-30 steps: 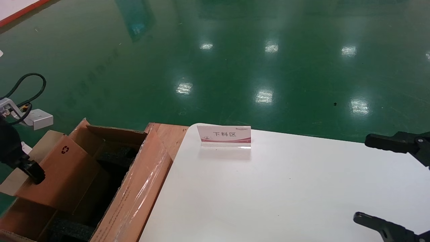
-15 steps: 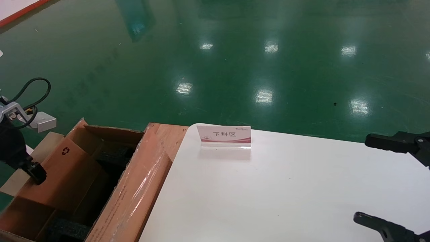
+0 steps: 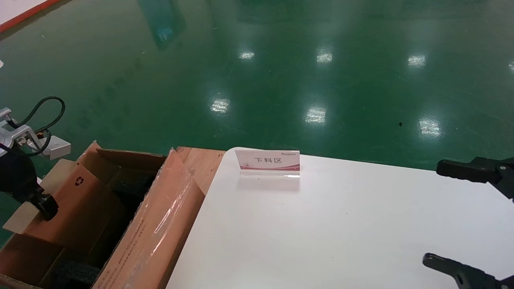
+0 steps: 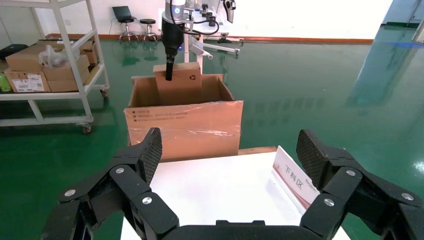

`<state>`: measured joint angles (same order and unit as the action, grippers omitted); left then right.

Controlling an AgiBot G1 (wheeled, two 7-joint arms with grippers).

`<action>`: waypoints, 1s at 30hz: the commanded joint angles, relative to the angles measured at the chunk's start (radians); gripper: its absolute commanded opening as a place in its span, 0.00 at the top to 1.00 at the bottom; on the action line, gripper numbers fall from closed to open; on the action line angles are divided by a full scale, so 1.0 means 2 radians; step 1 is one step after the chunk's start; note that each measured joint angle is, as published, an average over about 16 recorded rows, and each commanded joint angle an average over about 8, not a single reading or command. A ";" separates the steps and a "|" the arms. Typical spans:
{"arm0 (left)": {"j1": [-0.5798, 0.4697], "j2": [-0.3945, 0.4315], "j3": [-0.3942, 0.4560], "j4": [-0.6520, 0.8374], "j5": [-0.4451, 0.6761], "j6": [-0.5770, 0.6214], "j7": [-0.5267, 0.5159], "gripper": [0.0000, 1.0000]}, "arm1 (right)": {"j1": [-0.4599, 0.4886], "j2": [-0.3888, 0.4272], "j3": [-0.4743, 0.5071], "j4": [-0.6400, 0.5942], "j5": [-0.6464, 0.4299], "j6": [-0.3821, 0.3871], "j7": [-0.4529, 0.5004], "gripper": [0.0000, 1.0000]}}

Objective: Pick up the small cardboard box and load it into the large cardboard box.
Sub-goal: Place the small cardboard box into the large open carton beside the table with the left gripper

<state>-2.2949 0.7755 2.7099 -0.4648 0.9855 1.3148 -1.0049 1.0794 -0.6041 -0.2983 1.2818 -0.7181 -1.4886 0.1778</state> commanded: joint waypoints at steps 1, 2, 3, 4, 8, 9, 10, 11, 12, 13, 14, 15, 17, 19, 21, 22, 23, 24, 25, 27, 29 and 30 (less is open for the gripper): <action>0.005 0.002 -0.001 0.006 -0.001 0.000 0.001 1.00 | 0.000 0.000 0.000 0.000 0.000 0.000 0.000 0.00; 0.008 0.002 -0.001 0.009 -0.002 0.000 0.001 1.00 | 0.000 0.000 0.000 0.000 0.000 0.000 0.000 0.00; 0.011 0.002 -0.002 0.012 -0.003 0.000 0.002 1.00 | 0.000 0.000 0.000 0.000 0.000 0.000 0.000 0.00; 0.014 0.003 -0.002 0.015 -0.004 0.000 0.003 1.00 | 0.000 0.000 0.000 0.000 0.000 0.000 0.000 0.00; 0.026 0.004 -0.004 0.028 -0.008 0.001 0.007 1.00 | 0.000 0.000 0.000 0.000 0.000 0.000 0.000 0.00; 0.029 0.005 -0.005 0.031 -0.009 0.001 0.008 1.00 | 0.000 0.000 0.000 0.000 0.000 0.000 0.000 0.00; 0.032 0.005 -0.005 0.035 -0.010 0.001 0.009 1.00 | 0.000 0.000 0.000 0.000 0.000 0.000 0.000 0.00; 0.035 0.005 -0.006 0.038 -0.011 0.002 0.010 1.00 | 0.000 0.000 0.000 0.000 0.000 0.000 0.000 0.00; 0.038 0.006 -0.006 0.041 -0.011 0.003 0.011 1.00 | 0.000 0.000 0.000 0.000 0.000 0.000 0.000 0.00; 0.041 0.006 -0.006 0.045 -0.012 0.003 0.013 1.00 | 0.000 0.000 0.000 0.000 0.000 0.000 0.000 0.00; 0.044 0.007 -0.007 0.048 -0.013 0.004 0.014 1.00 | 0.000 0.000 0.000 0.000 0.000 0.000 0.000 0.00; 0.047 0.007 -0.007 0.052 -0.014 0.005 0.015 1.00 | 0.000 0.000 0.000 0.000 0.000 0.000 0.000 0.00; 0.053 0.008 -0.009 0.059 -0.016 0.006 0.017 1.00 | 0.000 0.000 0.000 0.000 0.000 0.000 0.000 0.00; 0.058 0.009 -0.010 0.066 -0.018 0.008 0.020 1.00 | 0.000 0.000 -0.001 0.000 0.000 0.000 0.000 0.00; 0.061 0.010 -0.010 0.072 -0.019 0.010 0.023 0.92 | 0.000 0.000 -0.001 0.000 0.000 0.000 0.000 0.00; 0.063 0.010 -0.011 0.074 -0.020 0.010 0.024 0.81 | 0.000 0.000 -0.001 0.000 0.000 0.000 0.000 0.00; 0.065 0.011 -0.011 0.077 -0.020 0.011 0.025 0.69 | 0.000 0.000 -0.001 0.000 0.000 0.000 0.000 0.00; 0.067 0.012 -0.011 0.079 -0.020 0.011 0.025 0.56 | 0.000 0.000 -0.001 0.000 0.000 0.000 0.000 0.00; 0.068 0.012 -0.011 0.081 -0.021 0.012 0.026 0.44 | 0.000 0.000 -0.001 0.000 0.000 0.000 0.000 0.00; 0.070 0.013 -0.011 0.084 -0.021 0.012 0.027 0.19 | 0.000 0.000 -0.001 0.000 0.000 0.000 0.000 0.00; 0.071 0.013 -0.011 0.086 -0.021 0.013 0.027 0.02 | 0.000 0.000 -0.001 0.000 0.001 0.000 0.000 0.00; 0.071 0.013 -0.011 0.086 -0.021 0.013 0.027 0.00 | 0.000 0.000 -0.001 0.000 0.001 0.000 0.000 0.00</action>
<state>-2.1553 0.8010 2.6880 -0.2967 0.9439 1.3396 -0.9519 1.0795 -0.6034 -0.2996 1.2816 -0.7170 -1.4878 0.1770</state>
